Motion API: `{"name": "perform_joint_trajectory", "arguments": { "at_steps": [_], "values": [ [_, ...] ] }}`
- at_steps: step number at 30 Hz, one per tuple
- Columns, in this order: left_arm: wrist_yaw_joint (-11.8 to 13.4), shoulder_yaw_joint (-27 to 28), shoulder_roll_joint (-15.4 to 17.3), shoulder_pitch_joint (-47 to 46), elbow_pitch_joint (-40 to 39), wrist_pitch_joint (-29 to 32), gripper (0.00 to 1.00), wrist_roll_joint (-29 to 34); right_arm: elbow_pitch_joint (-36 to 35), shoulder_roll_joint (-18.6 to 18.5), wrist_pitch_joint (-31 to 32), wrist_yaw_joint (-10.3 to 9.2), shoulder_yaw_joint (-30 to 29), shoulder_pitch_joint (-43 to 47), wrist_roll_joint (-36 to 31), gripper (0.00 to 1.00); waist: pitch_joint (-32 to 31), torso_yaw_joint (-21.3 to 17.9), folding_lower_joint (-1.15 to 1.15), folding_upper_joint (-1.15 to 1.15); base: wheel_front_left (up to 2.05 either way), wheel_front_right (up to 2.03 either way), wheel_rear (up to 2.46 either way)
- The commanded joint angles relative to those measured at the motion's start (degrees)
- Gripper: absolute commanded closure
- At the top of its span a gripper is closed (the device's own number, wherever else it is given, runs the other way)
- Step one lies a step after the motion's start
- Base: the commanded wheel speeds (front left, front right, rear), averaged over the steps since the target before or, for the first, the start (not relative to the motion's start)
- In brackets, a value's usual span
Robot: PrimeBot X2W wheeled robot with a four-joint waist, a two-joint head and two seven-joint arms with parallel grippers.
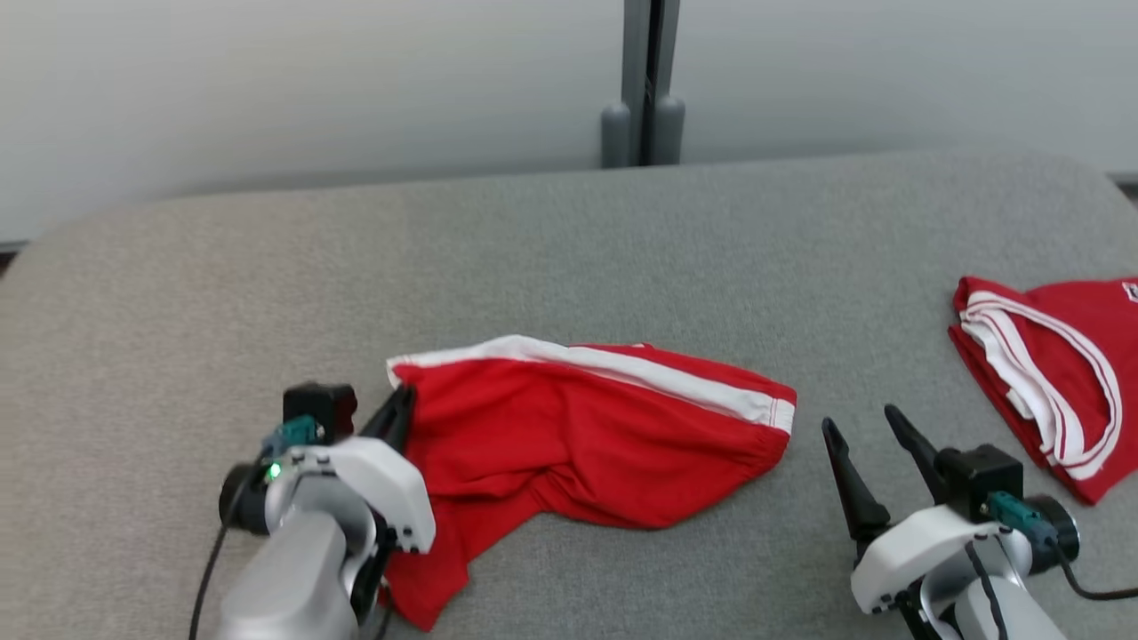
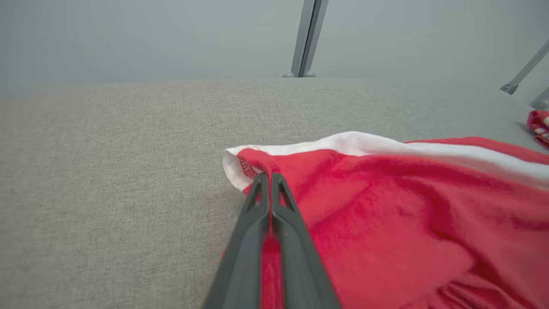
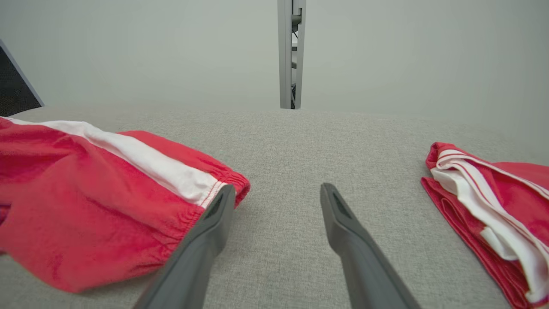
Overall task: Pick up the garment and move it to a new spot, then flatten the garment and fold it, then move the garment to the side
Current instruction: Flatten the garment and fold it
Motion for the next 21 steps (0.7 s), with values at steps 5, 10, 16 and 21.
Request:
{"name": "perform_joint_trajectory", "arguments": {
  "at_steps": [5,10,16,21],
  "values": [
    [0.9,-1.2,0.3,6.1,-3.4,-0.4,1.0,-2.6,0.3,0.7,0.0,-0.02,-1.4,3.1,0.6,0.0,-6.0,3.5,0.0,0.0,0.0,0.0,0.0],
    [1.2,-2.1,0.3,11.5,-6.0,-0.4,1.0,-4.1,0.5,1.6,0.0,-0.02,-2.1,4.9,0.5,0.0,-8.2,4.2,0.0,0.0,0.0,0.0,0.0],
    [1.9,-2.9,0.3,17.6,-7.4,-0.2,1.0,-4.7,0.7,2.0,0.0,-0.02,-2.0,6.6,0.9,0.0,-9.7,3.6,0.0,0.0,0.0,0.0,0.0],
    [3.3,-2.5,0.8,22.2,-7.2,-0.3,1.0,-5.2,0.7,2.3,0.0,-0.02,-2.1,7.5,1.0,0.0,-9.8,2.6,0.0,0.0,0.0,0.0,0.0]
  ]
}}
